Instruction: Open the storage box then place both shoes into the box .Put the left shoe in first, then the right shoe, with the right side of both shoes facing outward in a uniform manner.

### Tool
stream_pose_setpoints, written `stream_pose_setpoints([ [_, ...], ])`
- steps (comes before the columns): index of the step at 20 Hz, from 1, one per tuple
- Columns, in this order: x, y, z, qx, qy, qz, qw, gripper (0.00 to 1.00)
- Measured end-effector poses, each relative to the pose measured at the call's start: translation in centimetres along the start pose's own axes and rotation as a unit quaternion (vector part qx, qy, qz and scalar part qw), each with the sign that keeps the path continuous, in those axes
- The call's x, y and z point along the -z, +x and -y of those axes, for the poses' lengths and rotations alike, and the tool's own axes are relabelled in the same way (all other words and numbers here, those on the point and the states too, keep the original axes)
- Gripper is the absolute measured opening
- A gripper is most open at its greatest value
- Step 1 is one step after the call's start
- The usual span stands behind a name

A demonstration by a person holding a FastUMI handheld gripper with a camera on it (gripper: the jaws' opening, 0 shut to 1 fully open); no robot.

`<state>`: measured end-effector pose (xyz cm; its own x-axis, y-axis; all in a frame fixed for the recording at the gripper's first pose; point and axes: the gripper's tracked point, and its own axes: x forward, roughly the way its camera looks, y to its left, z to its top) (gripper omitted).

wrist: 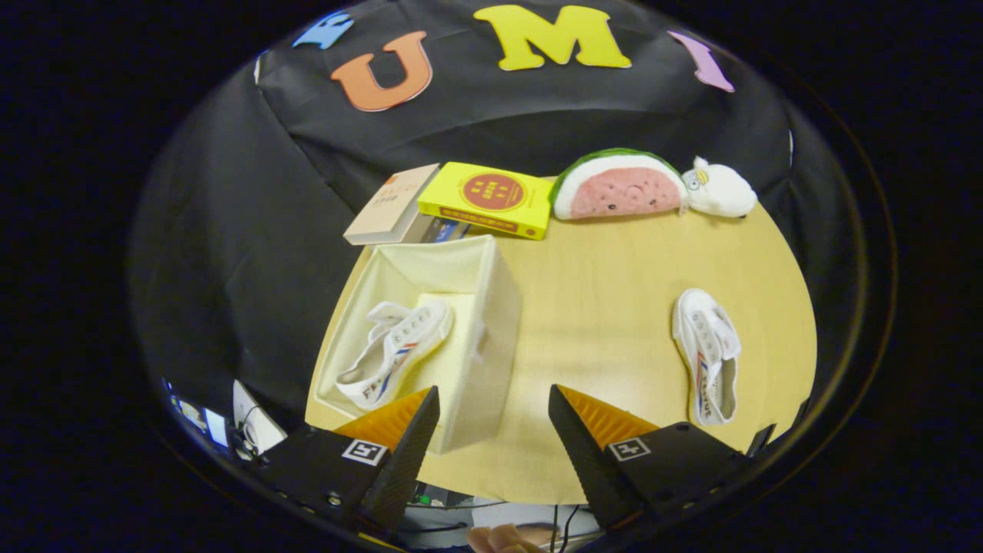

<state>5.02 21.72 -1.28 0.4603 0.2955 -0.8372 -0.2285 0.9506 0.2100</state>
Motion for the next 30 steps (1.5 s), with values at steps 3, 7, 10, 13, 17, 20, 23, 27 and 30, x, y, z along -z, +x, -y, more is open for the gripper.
stream_pose_setpoints([
  [3, -0.1, -0.7, 6.9, 0.039, 0.004, 0.007, 0.999, 0.89],
  [7, 0.6, -0.6, 15.8, 0.119, -0.018, 0.004, 0.993, 0.88],
  [10, 0.7, -0.1, 22.0, 0.190, -0.043, 0.001, 0.981, 0.89],
  [13, 1.1, 1.1, 26.0, 0.228, -0.046, -0.013, 0.972, 0.88],
  [17, 1.9, 4.1, 28.4, 0.221, -0.034, -0.050, 0.973, 0.89],
  [20, 1.7, 5.4, 31.1, 0.257, -0.043, -0.048, 0.964, 0.89],
  [23, 0.1, 7.2, 31.2, 0.241, -0.029, -0.021, 0.970, 0.89],
  [27, 0.5, 9.7, 30.5, 0.216, -0.012, -0.039, 0.976, 0.47],
  [30, 0.2, 9.8, 29.6, 0.203, -0.001, -0.047, 0.978, 0.15],
])
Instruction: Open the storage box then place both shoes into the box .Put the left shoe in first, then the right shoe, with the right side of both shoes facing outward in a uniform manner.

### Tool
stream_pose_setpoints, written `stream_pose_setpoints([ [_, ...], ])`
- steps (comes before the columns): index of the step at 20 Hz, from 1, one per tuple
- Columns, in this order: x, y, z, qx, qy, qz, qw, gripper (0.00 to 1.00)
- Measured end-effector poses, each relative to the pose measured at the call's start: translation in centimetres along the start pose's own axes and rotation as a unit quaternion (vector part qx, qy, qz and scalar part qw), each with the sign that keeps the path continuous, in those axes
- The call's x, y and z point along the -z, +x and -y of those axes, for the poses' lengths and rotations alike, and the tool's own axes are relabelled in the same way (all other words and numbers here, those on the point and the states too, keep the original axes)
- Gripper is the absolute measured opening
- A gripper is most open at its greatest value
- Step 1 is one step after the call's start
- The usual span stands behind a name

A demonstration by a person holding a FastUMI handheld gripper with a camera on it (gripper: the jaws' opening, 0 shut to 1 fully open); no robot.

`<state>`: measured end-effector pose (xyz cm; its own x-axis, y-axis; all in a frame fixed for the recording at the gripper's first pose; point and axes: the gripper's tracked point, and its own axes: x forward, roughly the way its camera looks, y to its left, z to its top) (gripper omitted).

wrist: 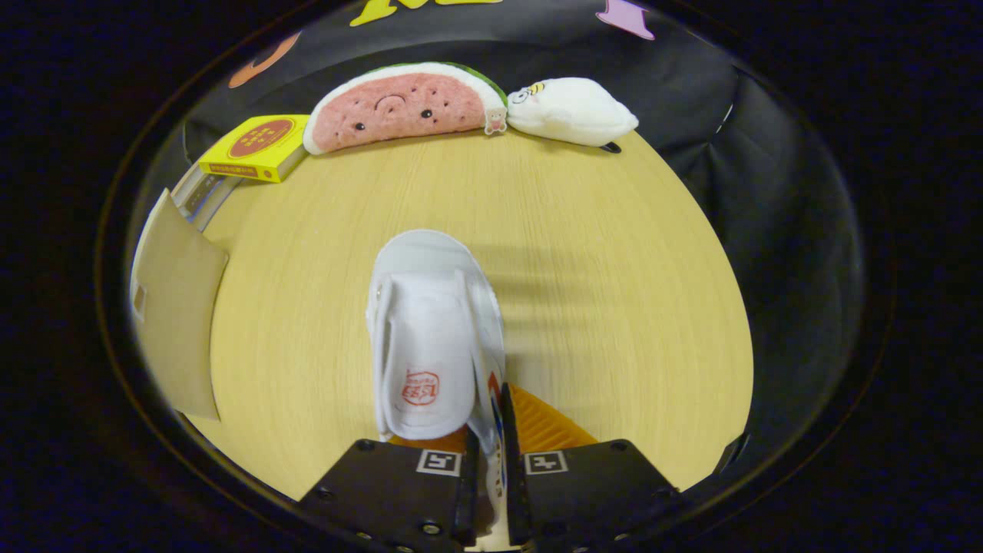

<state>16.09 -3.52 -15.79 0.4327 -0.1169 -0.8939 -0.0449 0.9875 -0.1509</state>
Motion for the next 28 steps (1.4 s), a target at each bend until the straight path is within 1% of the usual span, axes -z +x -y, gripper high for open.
stream_pose_setpoints([
  [1, -0.2, 0.8, 0.7, 0.018, -0.014, 0.003, 1.000, 0.10],
  [2, 0.4, 1.4, 0.7, 0.008, -0.004, 0.001, 1.000, 0.05],
  [3, 0.3, 0.6, 0.6, -0.001, 0.007, 0.000, 1.000, 0.00],
  [6, 0.7, 0.4, -0.1, -0.059, 0.069, -0.018, 0.996, 0.00],
  [7, 1.0, 0.1, -0.5, -0.083, 0.091, -0.029, 0.992, 0.00],
  [9, 1.4, -0.6, -1.7, -0.133, 0.142, -0.049, 0.980, 0.00],
  [10, 1.5, -1.2, -2.0, -0.150, 0.150, -0.056, 0.976, 0.00],
  [11, 1.4, -1.3, -2.0, -0.154, 0.153, -0.054, 0.975, 0.00],
  [14, 1.0, -3.9, -1.8, -0.133, 0.141, -0.033, 0.980, 0.00],
  [17, 0.6, -6.9, -3.4, -0.146, 0.144, -0.024, 0.978, 0.00],
  [20, 0.1, -10.3, -5.4, -0.146, 0.128, -0.007, 0.981, 0.00],
  [25, -0.1, -16.8, -11.3, -0.171, 0.107, -0.001, 0.979, 0.00],
  [28, -0.8, -19.7, -14.9, -0.176, 0.102, 0.007, 0.979, 0.00],
])
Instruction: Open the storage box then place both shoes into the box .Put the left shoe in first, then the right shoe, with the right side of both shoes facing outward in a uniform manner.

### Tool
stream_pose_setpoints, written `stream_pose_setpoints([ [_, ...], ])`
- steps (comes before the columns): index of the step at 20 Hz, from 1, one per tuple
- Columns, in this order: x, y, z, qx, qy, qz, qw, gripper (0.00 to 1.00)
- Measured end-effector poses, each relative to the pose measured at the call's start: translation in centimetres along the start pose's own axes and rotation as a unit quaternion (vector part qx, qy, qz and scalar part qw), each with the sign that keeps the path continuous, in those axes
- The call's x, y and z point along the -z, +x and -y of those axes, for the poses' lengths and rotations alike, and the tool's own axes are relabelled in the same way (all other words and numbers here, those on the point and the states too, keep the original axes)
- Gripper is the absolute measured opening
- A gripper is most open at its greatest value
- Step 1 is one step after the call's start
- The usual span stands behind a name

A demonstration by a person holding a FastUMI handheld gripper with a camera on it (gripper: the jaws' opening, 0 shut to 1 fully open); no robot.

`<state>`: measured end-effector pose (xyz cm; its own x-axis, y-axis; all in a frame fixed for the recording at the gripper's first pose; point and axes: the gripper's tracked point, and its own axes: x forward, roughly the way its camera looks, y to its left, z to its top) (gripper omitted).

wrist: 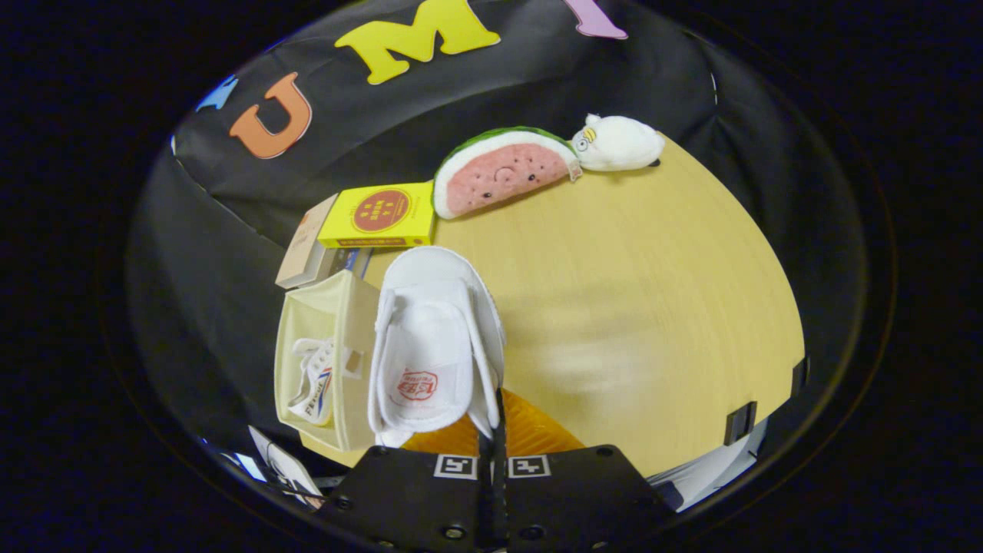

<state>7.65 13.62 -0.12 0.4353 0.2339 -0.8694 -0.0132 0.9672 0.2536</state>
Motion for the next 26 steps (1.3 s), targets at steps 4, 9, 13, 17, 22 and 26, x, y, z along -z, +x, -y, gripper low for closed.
stream_pose_setpoints([
  [4, 0.5, -0.4, -6.5, -0.011, -0.011, -0.002, 1.000, 0.00],
  [9, 1.3, 2.0, -13.4, -0.002, -0.020, -0.011, 1.000, 0.00],
  [13, 0.9, 5.7, -16.6, 0.036, -0.003, 0.012, 0.999, 0.00],
  [17, 0.3, 8.0, -18.1, 0.071, 0.007, 0.063, 0.995, 0.00],
  [22, 1.8, 9.0, -18.2, 0.095, 0.000, 0.070, 0.993, 0.00],
  [26, 2.3, 9.9, -17.4, 0.093, 0.012, 0.076, 0.993, 0.02],
])
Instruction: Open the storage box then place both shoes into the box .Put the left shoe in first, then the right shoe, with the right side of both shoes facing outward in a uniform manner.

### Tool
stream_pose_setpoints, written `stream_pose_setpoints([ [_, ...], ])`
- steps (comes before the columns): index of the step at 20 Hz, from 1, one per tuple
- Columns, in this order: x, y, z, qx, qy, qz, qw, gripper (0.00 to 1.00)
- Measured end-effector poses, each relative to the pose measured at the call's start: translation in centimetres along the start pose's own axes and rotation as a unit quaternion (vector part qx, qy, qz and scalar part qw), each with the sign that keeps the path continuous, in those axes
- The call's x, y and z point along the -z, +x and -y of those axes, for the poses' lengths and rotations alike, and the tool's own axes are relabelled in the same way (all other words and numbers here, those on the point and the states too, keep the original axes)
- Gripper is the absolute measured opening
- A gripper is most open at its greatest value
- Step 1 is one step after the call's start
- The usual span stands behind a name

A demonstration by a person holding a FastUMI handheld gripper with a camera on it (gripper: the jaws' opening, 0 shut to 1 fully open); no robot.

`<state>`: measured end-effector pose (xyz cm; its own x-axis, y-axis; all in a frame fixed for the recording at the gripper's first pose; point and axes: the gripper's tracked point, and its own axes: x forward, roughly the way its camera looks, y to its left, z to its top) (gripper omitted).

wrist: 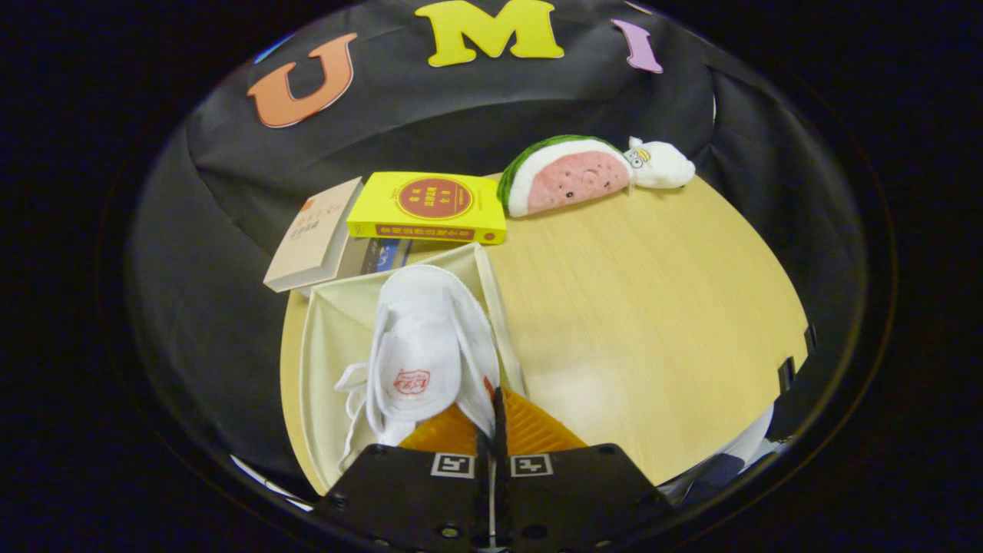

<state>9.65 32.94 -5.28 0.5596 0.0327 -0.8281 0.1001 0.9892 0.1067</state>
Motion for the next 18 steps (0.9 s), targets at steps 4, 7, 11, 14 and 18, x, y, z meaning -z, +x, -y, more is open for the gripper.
stream_pose_setpoints([
  [4, 1.1, 0.7, -1.1, -0.040, 0.008, -0.005, 0.999, 0.23],
  [7, 1.3, 0.4, -1.9, -0.056, -0.015, 0.009, 0.998, 0.36],
  [11, 0.3, -1.0, -1.8, -0.066, -0.053, 0.047, 0.995, 0.67],
  [14, -0.4, -2.1, -1.1, -0.079, -0.055, 0.075, 0.993, 0.92],
  [18, -2.6, -3.9, 1.6, -0.059, -0.072, 0.149, 0.985, 0.96],
])
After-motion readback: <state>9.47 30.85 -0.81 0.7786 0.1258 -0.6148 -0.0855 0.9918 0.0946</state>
